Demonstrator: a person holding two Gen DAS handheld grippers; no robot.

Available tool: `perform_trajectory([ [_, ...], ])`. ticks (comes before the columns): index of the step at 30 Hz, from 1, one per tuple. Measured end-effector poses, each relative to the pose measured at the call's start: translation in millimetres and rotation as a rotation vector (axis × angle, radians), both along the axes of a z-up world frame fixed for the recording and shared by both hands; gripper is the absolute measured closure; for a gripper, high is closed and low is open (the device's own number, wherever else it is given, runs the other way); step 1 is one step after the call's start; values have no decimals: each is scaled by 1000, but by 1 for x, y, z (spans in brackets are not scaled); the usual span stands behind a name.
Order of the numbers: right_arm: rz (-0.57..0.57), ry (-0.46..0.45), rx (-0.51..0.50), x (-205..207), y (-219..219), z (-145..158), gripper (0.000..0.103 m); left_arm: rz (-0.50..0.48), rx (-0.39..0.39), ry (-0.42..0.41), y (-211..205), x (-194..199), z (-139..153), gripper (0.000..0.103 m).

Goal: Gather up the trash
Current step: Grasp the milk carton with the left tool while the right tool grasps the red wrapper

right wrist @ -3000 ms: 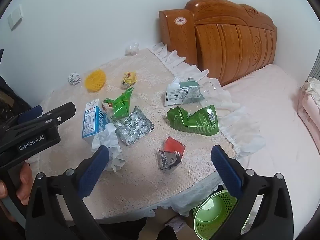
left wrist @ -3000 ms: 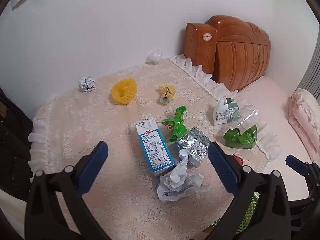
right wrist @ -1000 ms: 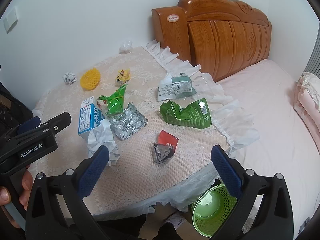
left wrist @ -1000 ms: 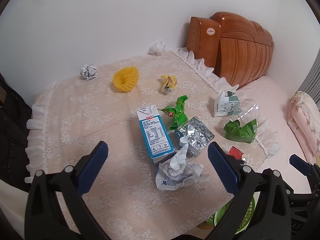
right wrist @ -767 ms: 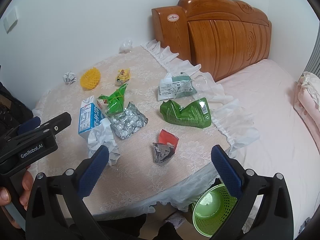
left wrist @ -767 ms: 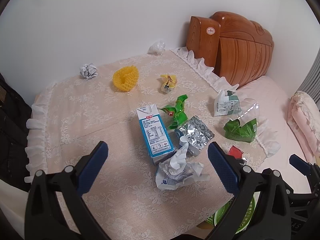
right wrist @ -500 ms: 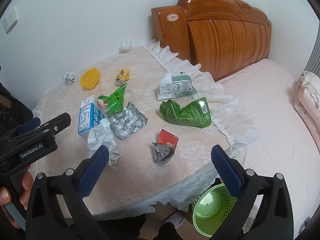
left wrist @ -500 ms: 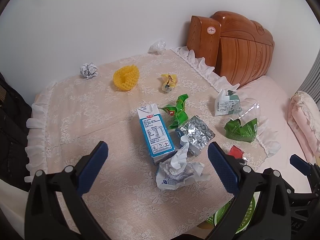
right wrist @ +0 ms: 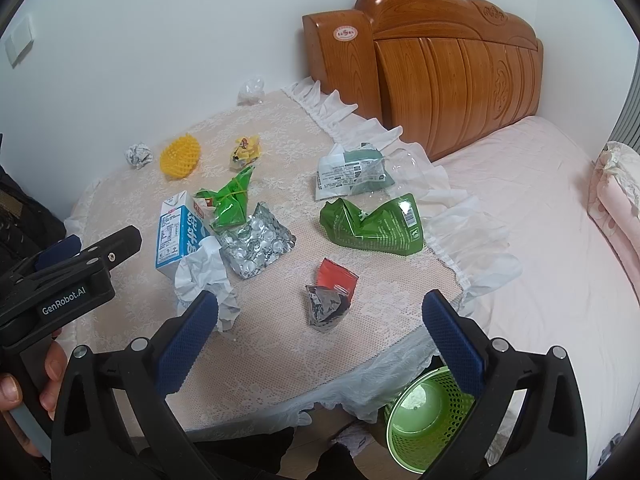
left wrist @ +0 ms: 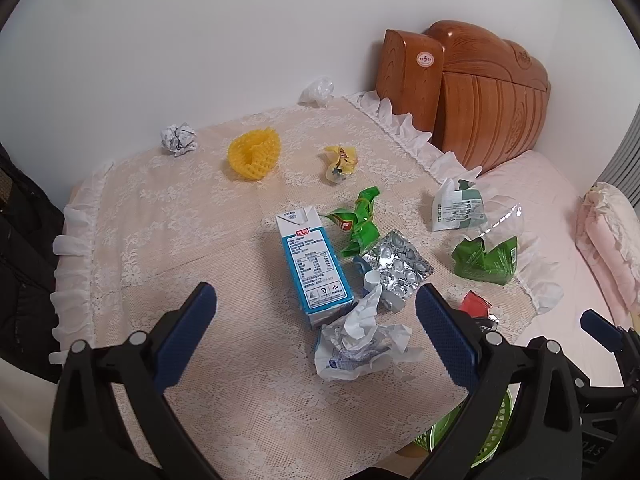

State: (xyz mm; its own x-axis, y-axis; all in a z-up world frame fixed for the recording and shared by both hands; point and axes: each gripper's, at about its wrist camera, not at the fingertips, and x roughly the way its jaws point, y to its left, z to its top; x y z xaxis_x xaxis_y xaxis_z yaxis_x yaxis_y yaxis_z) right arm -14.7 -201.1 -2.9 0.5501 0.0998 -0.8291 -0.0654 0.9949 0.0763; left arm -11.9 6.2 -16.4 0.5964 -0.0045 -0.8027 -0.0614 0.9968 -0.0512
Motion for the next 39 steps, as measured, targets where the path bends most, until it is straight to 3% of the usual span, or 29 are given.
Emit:
perform_trajectory([
  [9, -17, 7, 3, 0, -3, -5, 2, 2, -10, 30, 7, 4, -11, 8],
  [16, -72, 54, 38, -2, -20, -26, 2, -9, -9, 120, 14, 28, -36, 8],
  [22, -123, 91, 70, -1, -39, -43, 2, 14, -90, 217, 18, 72, -60, 8],
  [27, -163, 97, 79, 0, -50, -48, 2, 64, -202, 351, 22, 98, -93, 8],
  [28, -173, 96, 80, 0, -52, -49, 2, 75, -229, 373, 23, 99, -99, 10],
  [33, -206, 105, 87, 4, -61, -53, 2, 81, -235, 385, 21, 98, -106, 50],
  [39, -196, 128, 130, 19, -55, -68, 2, 34, -218, 323, 26, 93, -96, 58],
])
